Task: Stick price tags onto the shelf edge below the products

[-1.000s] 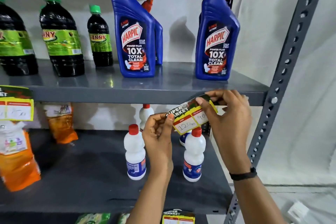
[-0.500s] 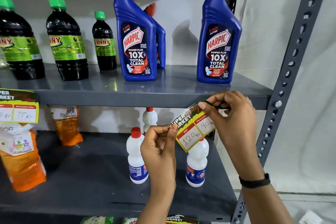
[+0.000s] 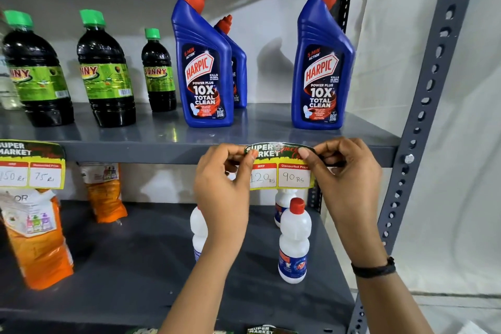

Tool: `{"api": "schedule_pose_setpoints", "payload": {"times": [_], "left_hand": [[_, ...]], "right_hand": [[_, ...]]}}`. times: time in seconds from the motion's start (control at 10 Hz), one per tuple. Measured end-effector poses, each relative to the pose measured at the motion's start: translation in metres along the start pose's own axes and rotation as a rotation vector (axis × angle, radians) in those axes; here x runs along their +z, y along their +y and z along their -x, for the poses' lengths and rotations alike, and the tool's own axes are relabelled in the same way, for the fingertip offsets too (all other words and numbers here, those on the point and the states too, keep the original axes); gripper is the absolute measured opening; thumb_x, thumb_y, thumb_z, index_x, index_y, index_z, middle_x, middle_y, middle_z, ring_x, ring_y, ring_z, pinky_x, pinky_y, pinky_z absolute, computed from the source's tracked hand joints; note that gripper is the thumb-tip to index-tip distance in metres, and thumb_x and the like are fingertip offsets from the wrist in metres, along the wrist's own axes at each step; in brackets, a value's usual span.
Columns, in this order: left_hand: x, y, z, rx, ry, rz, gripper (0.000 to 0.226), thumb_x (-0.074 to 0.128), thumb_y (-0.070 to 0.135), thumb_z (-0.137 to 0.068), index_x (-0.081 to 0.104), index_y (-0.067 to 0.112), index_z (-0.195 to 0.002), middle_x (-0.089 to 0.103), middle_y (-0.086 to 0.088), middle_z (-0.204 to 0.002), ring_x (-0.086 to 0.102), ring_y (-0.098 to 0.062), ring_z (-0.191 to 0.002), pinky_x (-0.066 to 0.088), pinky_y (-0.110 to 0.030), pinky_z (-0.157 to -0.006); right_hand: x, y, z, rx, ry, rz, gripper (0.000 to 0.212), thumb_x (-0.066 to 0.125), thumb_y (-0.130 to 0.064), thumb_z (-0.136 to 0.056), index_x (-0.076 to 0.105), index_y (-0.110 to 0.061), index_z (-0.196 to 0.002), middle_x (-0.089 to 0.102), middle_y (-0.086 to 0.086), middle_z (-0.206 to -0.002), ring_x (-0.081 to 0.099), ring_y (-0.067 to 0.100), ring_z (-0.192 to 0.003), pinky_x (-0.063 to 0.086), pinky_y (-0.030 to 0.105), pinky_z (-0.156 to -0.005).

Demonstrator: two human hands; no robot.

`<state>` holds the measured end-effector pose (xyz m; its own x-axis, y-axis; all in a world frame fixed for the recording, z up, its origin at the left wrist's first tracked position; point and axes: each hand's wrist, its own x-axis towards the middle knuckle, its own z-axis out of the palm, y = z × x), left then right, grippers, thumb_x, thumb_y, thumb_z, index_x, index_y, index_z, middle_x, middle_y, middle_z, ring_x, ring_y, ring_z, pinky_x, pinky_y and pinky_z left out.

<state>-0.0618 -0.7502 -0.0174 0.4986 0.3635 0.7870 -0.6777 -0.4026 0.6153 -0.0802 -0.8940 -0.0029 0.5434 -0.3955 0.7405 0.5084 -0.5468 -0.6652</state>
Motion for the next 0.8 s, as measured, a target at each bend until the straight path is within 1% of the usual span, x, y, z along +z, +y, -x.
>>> {"api": "schedule_pose_setpoints", "payload": {"times": [0.1,0.2,0.3,0.4,0.5,0.6,0.7,0.8], "left_hand": [[0.002,-0.002,-0.003,0.079,0.018,-0.195,0.014,0.070,0.026,-0.078,0.064,0.016,-0.087,0.065,0.000,-0.083,0.054,-0.022,-0.081,0.048,-0.040,-0.069],[0.005,0.000,-0.005,0.192,0.020,-0.329,0.024,0.070,0.033,-0.078,0.064,0.023,-0.100,0.064,0.000,-0.101,0.050,-0.019,-0.098,0.038,-0.036,-0.083],[0.011,0.003,-0.010,0.239,-0.061,-0.394,0.025,0.065,0.039,-0.080,0.064,0.026,-0.101,0.066,0.003,-0.101,0.053,-0.018,-0.100,0.026,-0.033,-0.090],[0.013,0.002,-0.011,0.237,-0.105,-0.439,0.021,0.060,0.041,-0.082,0.063,0.029,-0.099,0.066,0.006,-0.095,0.055,-0.019,-0.096,0.022,-0.032,-0.092],[0.013,0.003,-0.011,0.236,-0.109,-0.460,0.020,0.058,0.041,-0.082,0.063,0.029,-0.098,0.065,0.005,-0.093,0.054,-0.019,-0.094,0.022,-0.032,-0.091],[0.009,0.007,-0.013,0.242,-0.129,-0.468,0.022,0.061,0.042,-0.081,0.062,0.028,-0.098,0.066,0.006,-0.090,0.055,-0.019,-0.092,0.023,-0.034,-0.087],[0.006,0.014,-0.026,0.260,-0.131,-0.384,0.023,0.063,0.040,-0.082,0.060,0.026,-0.100,0.069,0.009,-0.087,0.056,-0.017,-0.091,0.026,-0.032,-0.078],[0.006,0.029,-0.047,0.319,-0.087,-0.373,0.025,0.055,0.040,-0.087,0.059,0.022,-0.104,0.069,0.005,-0.093,0.057,-0.019,-0.094,0.032,-0.033,-0.078]], "right_hand": [[0.002,0.001,0.002,-0.029,0.017,0.066,0.013,0.074,-0.024,-0.075,0.064,-0.019,-0.083,0.056,-0.005,-0.084,0.053,-0.001,-0.072,0.046,0.013,-0.066],[0.004,0.000,0.003,-0.059,0.039,0.145,0.018,0.073,-0.026,-0.077,0.064,-0.020,-0.091,0.055,-0.005,-0.087,0.051,0.007,-0.073,0.044,0.019,-0.063],[0.004,-0.002,0.002,-0.068,0.047,0.168,0.018,0.073,-0.027,-0.077,0.065,-0.020,-0.091,0.053,-0.007,-0.085,0.050,0.007,-0.073,0.039,0.014,-0.060],[0.003,-0.002,0.002,-0.065,0.046,0.170,0.017,0.073,-0.027,-0.076,0.065,-0.022,-0.090,0.052,-0.009,-0.085,0.050,0.007,-0.073,0.042,0.020,-0.059],[0.003,-0.001,0.002,-0.065,0.035,0.178,0.018,0.072,-0.029,-0.077,0.064,-0.023,-0.091,0.051,-0.010,-0.085,0.050,0.007,-0.075,0.041,0.020,-0.058],[-0.001,-0.005,0.001,-0.062,0.002,0.158,0.021,0.071,-0.034,-0.077,0.063,-0.025,-0.093,0.052,-0.010,-0.087,0.049,0.005,-0.069,0.043,0.022,-0.058],[-0.005,-0.015,-0.012,-0.114,0.030,0.089,0.026,0.066,-0.042,-0.079,0.060,-0.024,-0.096,0.055,-0.007,-0.092,0.054,0.007,-0.072,0.050,0.030,-0.063],[-0.005,-0.032,-0.031,-0.247,0.097,0.201,0.031,0.059,-0.042,-0.086,0.056,-0.021,-0.108,0.059,0.000,-0.108,0.058,0.018,-0.094,0.053,0.038,-0.071]]}}
